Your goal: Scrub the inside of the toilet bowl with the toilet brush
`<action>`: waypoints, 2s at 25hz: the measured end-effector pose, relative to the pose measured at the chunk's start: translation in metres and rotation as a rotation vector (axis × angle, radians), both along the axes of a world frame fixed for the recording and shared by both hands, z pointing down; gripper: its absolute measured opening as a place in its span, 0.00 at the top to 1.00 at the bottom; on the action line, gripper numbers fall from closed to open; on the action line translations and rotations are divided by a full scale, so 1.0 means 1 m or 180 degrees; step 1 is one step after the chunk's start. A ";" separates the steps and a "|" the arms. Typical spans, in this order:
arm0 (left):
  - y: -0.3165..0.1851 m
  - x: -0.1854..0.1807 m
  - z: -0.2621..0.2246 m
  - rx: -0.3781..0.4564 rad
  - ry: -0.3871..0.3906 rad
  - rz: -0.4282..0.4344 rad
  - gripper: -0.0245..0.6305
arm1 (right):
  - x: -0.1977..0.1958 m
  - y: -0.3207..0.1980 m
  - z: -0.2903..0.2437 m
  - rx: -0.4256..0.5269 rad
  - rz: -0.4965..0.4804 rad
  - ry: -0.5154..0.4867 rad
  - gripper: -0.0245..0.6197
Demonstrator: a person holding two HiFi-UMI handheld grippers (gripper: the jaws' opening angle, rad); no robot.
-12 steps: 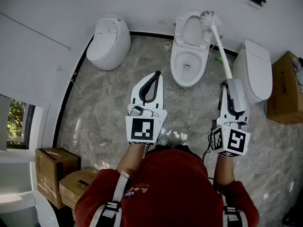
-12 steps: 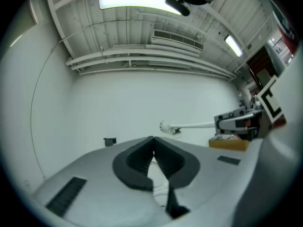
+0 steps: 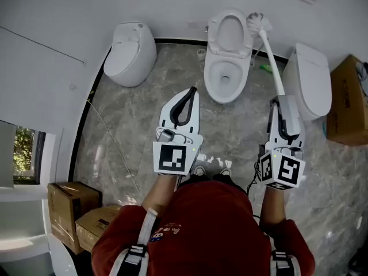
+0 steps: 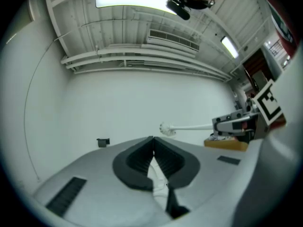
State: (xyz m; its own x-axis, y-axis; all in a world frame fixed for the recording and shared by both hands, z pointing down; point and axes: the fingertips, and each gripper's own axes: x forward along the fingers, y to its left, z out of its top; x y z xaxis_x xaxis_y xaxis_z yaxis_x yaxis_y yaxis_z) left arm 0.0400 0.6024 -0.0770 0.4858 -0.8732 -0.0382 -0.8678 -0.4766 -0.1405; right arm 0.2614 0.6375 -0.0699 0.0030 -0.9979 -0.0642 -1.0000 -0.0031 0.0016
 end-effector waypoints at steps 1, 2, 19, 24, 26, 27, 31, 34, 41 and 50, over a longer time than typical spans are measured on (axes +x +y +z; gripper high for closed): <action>0.000 0.006 0.000 -0.0002 -0.0018 0.0009 0.96 | 0.007 0.001 0.002 -0.0005 0.0018 -0.0028 0.73; 0.000 0.012 0.001 -0.0006 -0.0033 0.0019 0.96 | 0.014 0.001 0.004 -0.0010 0.0033 -0.0056 0.73; -0.026 0.071 0.030 -0.0038 -0.0132 -0.0030 0.96 | 0.077 -0.025 0.057 -0.0208 -0.0050 -0.0370 0.73; -0.075 0.070 0.038 -0.0003 -0.0058 0.0032 0.96 | 0.068 -0.069 0.062 -0.0254 -0.0074 -0.0242 0.73; -0.104 0.071 0.044 -0.0080 -0.0036 0.0056 0.96 | 0.065 -0.095 0.066 -0.0285 -0.0072 -0.0194 0.73; -0.121 0.071 0.046 -0.0111 -0.0032 0.0068 0.96 | 0.064 -0.110 0.068 -0.0301 -0.0063 -0.0179 0.73; -0.196 0.071 0.055 -0.0159 -0.0043 0.0143 0.96 | 0.057 -0.183 0.074 -0.0392 -0.0038 -0.0081 0.73; -0.253 0.057 0.063 -0.0255 -0.0017 0.0167 0.96 | 0.041 -0.240 0.078 -0.0524 -0.0039 -0.0015 0.73; -0.378 0.026 0.086 -0.0456 -0.0011 0.0292 0.96 | -0.007 -0.366 0.098 -0.0840 -0.0130 0.0012 0.73; -0.455 0.041 0.182 -0.0974 0.0011 0.0433 0.97 | -0.007 -0.436 0.191 -0.1535 -0.0165 -0.0010 0.73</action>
